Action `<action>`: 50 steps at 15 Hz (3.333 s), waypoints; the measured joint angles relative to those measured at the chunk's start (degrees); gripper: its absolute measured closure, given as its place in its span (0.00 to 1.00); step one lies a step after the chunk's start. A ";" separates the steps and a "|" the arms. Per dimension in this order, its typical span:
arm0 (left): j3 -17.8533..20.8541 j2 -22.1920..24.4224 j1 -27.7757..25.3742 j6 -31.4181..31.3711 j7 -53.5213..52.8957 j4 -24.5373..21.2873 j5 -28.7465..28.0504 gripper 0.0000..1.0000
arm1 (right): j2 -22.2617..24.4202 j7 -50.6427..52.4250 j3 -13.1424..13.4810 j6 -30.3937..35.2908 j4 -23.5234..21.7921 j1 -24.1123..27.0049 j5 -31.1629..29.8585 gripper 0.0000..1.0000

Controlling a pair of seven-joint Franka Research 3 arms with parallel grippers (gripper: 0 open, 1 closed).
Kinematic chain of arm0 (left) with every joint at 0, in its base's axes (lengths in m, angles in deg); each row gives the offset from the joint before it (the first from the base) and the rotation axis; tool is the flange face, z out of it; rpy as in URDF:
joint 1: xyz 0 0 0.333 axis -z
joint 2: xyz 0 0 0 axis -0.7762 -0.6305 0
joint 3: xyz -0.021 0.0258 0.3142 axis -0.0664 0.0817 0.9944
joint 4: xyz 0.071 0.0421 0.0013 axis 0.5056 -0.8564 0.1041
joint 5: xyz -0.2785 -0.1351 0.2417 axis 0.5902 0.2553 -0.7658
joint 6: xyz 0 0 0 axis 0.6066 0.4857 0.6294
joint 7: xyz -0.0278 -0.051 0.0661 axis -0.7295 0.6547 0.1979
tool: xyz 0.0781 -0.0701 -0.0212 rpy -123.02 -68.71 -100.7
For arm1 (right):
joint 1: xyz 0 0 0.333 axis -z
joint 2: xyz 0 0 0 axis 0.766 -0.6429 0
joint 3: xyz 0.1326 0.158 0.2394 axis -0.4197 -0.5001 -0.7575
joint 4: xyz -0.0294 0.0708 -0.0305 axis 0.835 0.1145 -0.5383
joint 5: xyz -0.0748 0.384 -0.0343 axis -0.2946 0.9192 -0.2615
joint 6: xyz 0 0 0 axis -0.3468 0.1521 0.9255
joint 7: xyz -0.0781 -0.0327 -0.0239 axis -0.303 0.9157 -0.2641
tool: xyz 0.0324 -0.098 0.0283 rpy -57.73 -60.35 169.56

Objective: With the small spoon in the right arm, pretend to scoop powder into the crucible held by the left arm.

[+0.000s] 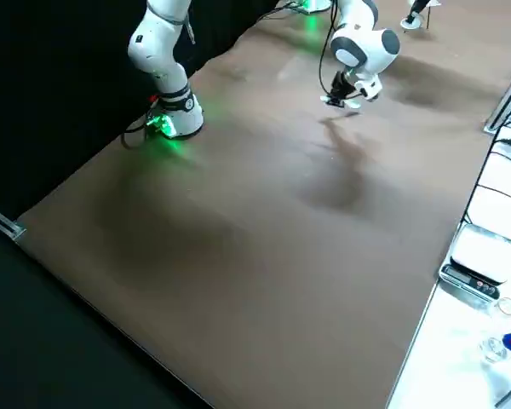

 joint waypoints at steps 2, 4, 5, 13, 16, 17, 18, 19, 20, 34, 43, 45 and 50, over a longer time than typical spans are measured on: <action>0.16 0.00 -0.01 0.00 0.00 0.00 0.00 0.94 | 0.00 0.59 0.24 -4.84 0.43 0.26 -2.59 0.76; 0.20 0.00 -0.03 0.00 0.00 0.01 0.00 0.94 | 0.02 0.71 0.48 -5.83 2.18 0.61 -3.38 0.76; 0.20 0.00 0.05 -0.19 -0.05 0.01 0.00 0.94 | 0.05 0.71 0.55 -5.83 3.21 0.93 -3.42 0.76; 0.11 -0.53 5.29 -6.56 -0.15 -0.01 0.00 0.94 | 3.86 -3.20 0.45 3.07 10.74 1.96 4.68 0.76; 0.11 -1.31 7.96 -9.15 0.70 -0.01 0.00 0.94 | 7.00 -9.95 0.17 8.57 14.28 1.95 6.99 0.76; 0.11 -1.50 8.29 -9.29 0.92 -0.01 0.00 0.94 | 7.79 -11.61 0.01 10.54 14.97 1.93 7.43 0.76; 0.11 -1.72 8.95 -9.30 1.13 -0.01 0.00 0.94 | 8.66 -15.34 -0.26 14.62 15.83 1.82 9.49 0.76; 0.10 -1.73 9.30 -9.30 1.24 -0.01 0.00 0.94 | 8.73 -17.60 -0.36 16.46 16.32 1.72 10.97 0.76; 0.09 -1.73 9.67 -9.32 1.34 0.00 0.00 0.94 | 8.73 -20.16 -0.51 18.10 16.86 1.62 12.40 0.76; -0.01 -1.73 12.56 -14.13 5.61 0.12 0.00 0.94 | 7.26 -42.03 -3.52 22.46 17.80 -0.44 25.69 0.76; -0.09 -1.73 13.23 -15.19 8.19 1.14 0.00 0.94 | 4.10 -43.93 -3.40 24.26 17.84 -0.65 30.01 0.76; -0.09 -1.73 13.24 -15.19 8.21 1.15 0.00 0.94 | 4.10 -43.93 -3.33 24.29 17.84 -0.48 30.29 0.76; 0.05 -1.73 13.04 -15.29 8.23 1.22 0.01 0.94 | 4.21 -39.05 -2.77 32.70 18.40 4.38 30.31 0.76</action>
